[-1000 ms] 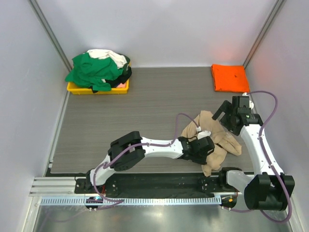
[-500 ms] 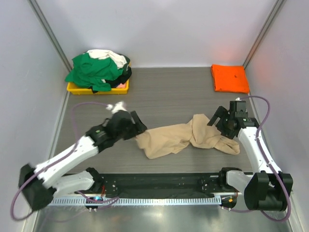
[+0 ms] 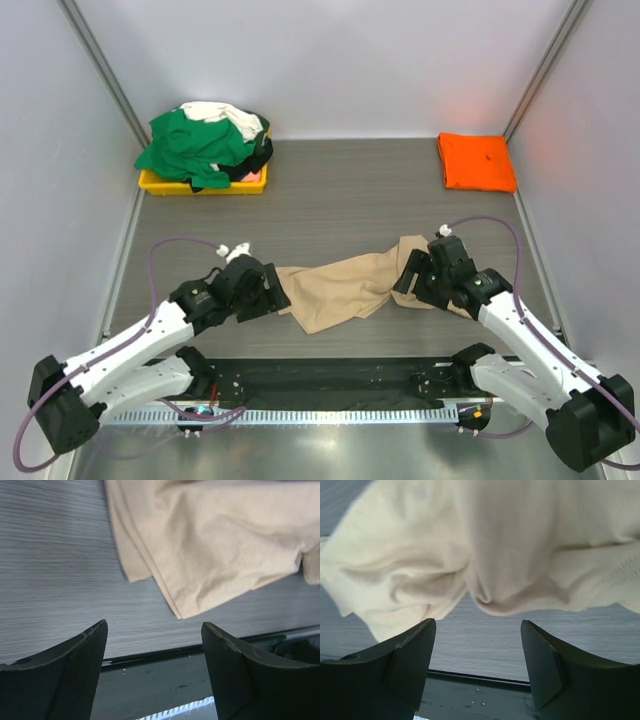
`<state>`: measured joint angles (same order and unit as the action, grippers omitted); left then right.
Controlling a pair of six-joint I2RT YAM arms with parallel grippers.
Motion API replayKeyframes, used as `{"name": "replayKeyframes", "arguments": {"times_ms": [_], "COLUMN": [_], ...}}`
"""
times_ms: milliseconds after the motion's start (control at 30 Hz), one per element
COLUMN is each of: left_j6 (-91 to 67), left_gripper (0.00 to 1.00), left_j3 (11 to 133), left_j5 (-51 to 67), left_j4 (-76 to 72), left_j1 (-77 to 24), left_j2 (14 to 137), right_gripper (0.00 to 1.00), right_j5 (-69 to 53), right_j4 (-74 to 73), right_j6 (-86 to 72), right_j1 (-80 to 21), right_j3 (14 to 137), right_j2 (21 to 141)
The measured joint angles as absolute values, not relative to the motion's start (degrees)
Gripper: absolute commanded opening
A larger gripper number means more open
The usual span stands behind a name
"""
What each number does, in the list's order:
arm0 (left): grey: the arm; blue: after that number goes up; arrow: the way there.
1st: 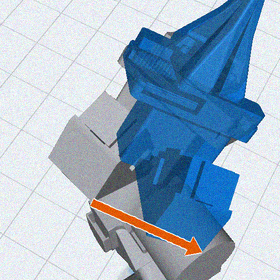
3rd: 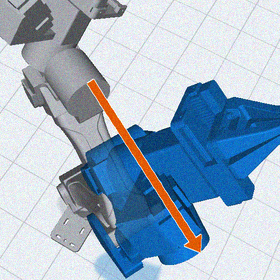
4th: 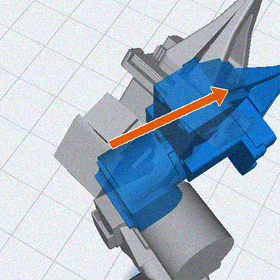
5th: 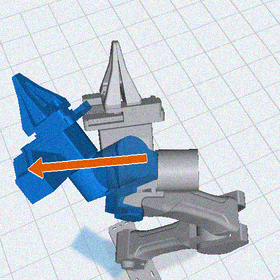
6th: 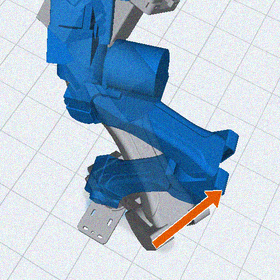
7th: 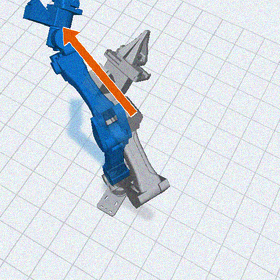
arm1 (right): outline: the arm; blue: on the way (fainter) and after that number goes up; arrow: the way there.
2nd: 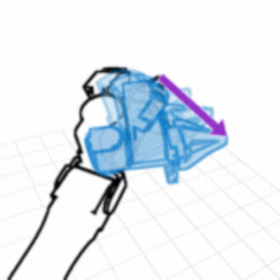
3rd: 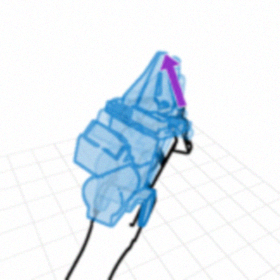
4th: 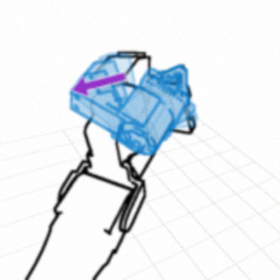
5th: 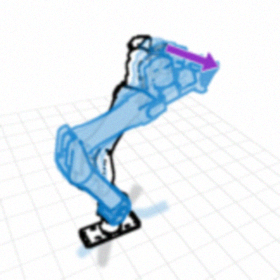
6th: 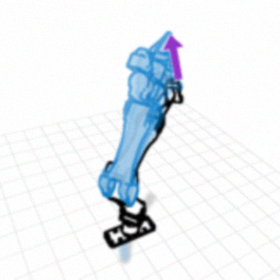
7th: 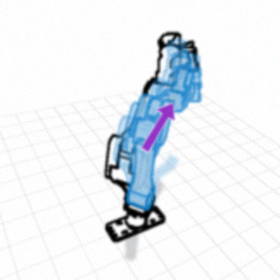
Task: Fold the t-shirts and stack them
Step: Flatten the tshirt out
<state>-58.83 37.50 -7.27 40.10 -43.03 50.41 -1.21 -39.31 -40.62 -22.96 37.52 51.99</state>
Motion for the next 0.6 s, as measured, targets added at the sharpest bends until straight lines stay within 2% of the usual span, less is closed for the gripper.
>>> {"name": "replayKeyframes", "arguments": {"times_ms": [133,400,567,600], "left_j6": [-60.5,-62.7,-64.0,-64.2], "left_gripper": [0.79,0.82,0.78,0.73], "left_j3": [38.3,45.0,46.2,46.2], "left_j5": [-7.0,-5.1,-4.7,-4.7], "left_j4": [35.7,24.5,21.7,21.1], "left_j1": [-51.1,-59.8,-61.0,-61.0], "left_j2": [56.4,79.7,86.6,86.7], "right_gripper": [0.75,0.75,0.72,0.7], "right_j5": [0.3,2.8,5.0,5.3], "right_j4": [-38.8,-35.2,-33.7,-33.2], "right_j6": [-43.2,-44.8,-45.0,-45.0], "right_j1": [-23.3,-23.4,-23.4,-23.4], "right_j3": [32.4,30.2,30.2,30.2], "right_j2": [51.7,58.5,59.4,60.0]}}
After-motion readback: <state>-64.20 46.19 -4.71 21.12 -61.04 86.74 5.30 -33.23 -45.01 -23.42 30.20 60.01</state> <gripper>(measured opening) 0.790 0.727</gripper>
